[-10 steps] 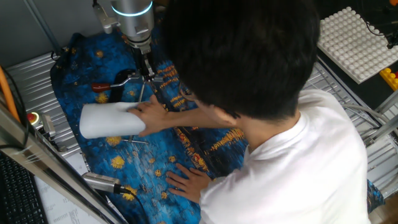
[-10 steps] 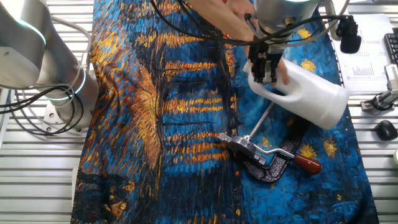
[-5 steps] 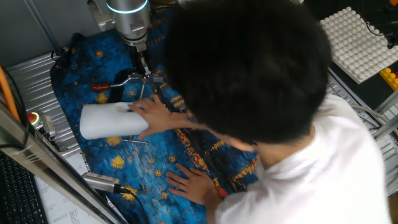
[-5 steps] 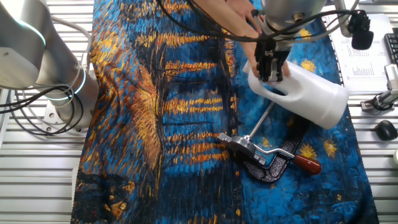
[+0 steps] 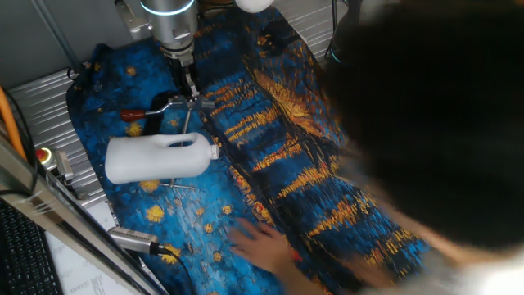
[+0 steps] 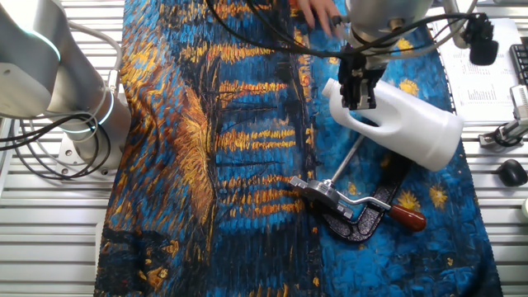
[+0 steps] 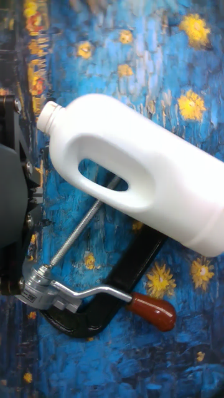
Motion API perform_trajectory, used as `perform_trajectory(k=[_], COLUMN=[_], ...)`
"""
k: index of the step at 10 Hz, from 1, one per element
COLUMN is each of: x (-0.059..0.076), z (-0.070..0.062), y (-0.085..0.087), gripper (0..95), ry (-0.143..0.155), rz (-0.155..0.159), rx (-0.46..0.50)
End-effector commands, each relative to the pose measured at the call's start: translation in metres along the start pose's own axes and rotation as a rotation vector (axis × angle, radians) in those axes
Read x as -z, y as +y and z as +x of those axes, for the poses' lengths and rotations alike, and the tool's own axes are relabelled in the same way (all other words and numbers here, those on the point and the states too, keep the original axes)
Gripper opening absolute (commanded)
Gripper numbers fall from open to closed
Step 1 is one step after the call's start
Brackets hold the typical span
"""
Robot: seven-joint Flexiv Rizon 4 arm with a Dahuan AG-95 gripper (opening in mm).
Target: Pull up the lever
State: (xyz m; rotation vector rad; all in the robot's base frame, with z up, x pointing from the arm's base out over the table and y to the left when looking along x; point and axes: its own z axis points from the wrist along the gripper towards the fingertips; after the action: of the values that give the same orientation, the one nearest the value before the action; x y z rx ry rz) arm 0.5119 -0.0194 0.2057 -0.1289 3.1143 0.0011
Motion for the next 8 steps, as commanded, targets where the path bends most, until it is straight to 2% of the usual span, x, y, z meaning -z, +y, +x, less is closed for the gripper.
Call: perform_trajectory(k=[1, 2, 5, 8], x=[-0.0005, -0.0011, -0.0006, -0.0006], z=[-0.0004, -0.0006, 0.0003, -0.0001], y=[-0.0012, -0.0024, -0.0064, -0.0068], gripper=[0.0, 0.0, 0.0, 0.0], ry=[0.000, 0.000, 0.004, 0.023], rz=[0.003, 0.001, 0.004, 0.004], rx=[0.062, 0.040, 0.097, 0.099])
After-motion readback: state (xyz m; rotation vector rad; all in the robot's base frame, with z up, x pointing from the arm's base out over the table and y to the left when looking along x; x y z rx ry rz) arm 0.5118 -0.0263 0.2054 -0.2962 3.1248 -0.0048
